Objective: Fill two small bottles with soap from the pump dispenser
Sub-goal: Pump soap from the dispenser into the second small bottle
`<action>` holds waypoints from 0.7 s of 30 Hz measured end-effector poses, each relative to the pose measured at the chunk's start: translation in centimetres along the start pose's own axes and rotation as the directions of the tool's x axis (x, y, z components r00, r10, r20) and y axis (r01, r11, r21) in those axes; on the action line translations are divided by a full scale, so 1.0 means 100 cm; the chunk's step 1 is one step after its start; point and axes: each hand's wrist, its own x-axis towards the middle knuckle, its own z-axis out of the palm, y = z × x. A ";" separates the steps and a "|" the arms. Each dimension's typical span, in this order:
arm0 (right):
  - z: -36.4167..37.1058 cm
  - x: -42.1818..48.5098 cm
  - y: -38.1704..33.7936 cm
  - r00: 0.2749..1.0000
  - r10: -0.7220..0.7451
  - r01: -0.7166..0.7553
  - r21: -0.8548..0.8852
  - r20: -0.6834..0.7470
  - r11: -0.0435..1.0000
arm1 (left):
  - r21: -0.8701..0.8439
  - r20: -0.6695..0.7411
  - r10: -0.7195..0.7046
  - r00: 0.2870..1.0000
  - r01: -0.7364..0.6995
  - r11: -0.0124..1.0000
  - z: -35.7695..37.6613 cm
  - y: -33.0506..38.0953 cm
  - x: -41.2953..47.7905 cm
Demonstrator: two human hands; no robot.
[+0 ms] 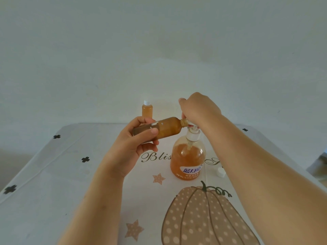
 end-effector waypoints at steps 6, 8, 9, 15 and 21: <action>0.001 0.001 0.001 1.000 -0.013 0.014 0.026 -0.016 1.000 | -0.008 -0.013 -0.009 1.000 0.009 1.000 0.001 0.000 0.000; 0.005 0.002 0.004 0.999 -0.023 0.023 0.025 -0.032 0.999 | -0.002 -0.014 -0.011 1.000 0.011 1.000 0.000 0.000 0.000; 0.008 0.003 0.006 0.999 -0.024 0.025 0.025 -0.038 0.999 | 0.006 -0.014 -0.015 1.000 0.015 1.000 -0.001 -0.001 0.001; 0.018 0.004 0.011 0.997 -0.030 0.033 0.051 -0.066 0.998 | 0.017 -0.014 -0.037 0.999 0.037 0.999 -0.005 -0.002 0.004; 0.016 0.001 0.010 0.998 -0.022 0.025 0.060 -0.051 0.998 | 0.010 0.005 -0.041 0.999 0.041 0.999 -0.006 -0.003 0.002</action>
